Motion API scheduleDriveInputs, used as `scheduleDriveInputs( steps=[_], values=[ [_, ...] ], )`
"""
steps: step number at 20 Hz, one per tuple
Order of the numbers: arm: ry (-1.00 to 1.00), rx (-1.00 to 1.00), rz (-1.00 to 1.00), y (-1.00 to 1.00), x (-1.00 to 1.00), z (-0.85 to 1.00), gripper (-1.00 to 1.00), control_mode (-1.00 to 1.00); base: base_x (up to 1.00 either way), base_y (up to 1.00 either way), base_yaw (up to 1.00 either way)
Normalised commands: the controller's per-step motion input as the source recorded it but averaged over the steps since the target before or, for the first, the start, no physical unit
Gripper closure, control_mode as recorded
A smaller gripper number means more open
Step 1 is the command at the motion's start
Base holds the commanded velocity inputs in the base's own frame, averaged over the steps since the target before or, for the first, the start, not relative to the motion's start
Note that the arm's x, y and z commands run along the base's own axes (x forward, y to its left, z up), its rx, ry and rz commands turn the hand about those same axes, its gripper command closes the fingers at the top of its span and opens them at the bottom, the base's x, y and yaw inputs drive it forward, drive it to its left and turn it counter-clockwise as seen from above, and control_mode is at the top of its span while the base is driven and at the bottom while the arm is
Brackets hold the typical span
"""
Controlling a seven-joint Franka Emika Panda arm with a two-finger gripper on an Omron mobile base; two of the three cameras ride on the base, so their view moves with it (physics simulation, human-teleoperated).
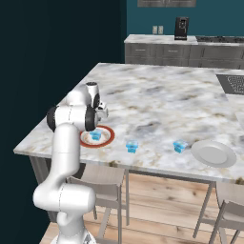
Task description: Place two yogurt containers on each plate.
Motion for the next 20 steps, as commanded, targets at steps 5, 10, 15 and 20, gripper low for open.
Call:
scheduleDriveInputs(
  steps=[5,10,15,20],
  values=[
    [-0.01,0.04,0.01,0.14,-0.57,0.46,1.00,-1.00,0.00,0.00,0.00],
    [0.00,-0.01,0.03,0.03,-0.83,0.11,1.00,-1.00,0.00,0.00,0.00],
    [0.00,-0.01,0.05,0.00,-0.80,0.00,1.00,-1.00,0.00,0.00,0.00],
    [0.00,0.00,0.00,-0.01,-0.56,-0.04,1.00,-1.00,0.00,0.00,0.00]
  ],
)
